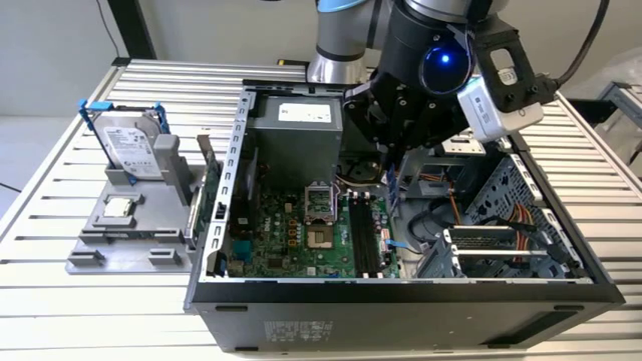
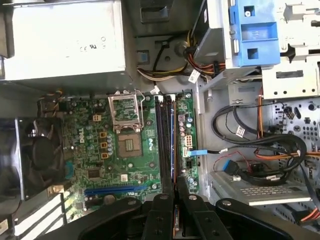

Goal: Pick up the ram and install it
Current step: 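Insert the ram into the slot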

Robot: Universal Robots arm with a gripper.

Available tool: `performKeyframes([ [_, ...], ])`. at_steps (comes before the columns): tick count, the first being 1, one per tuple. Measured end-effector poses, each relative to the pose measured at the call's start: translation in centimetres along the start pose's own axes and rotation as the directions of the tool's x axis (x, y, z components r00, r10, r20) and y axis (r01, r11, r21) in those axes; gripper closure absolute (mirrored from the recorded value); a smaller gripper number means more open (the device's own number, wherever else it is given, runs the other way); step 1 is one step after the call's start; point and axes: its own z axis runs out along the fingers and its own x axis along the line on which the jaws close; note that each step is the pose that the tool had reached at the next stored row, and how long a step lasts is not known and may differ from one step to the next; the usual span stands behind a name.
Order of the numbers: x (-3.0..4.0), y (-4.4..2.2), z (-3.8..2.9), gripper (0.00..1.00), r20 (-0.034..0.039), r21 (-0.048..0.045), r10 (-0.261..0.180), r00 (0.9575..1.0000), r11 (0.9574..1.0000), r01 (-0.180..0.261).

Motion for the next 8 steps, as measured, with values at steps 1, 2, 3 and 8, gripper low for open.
performKeyframes([
  [1, 0.00, 0.00, 0.00, 1.00, 0.0005, 0.0000, 0.010, 1.0000, 1.0000, -0.010],
  [2, 0.00, 0.00, 0.00, 1.00, 0.0011, 0.0001, 0.021, 0.9998, 0.9998, -0.021],
  [3, 0.00, 0.00, 0.00, 1.00, 0.0016, 0.0003, 0.031, 0.9995, 0.9995, -0.031],
  [8, 0.00, 0.00, 0.00, 1.00, 0.0043, 0.0005, 0.083, 0.9966, 0.9966, -0.083],
])
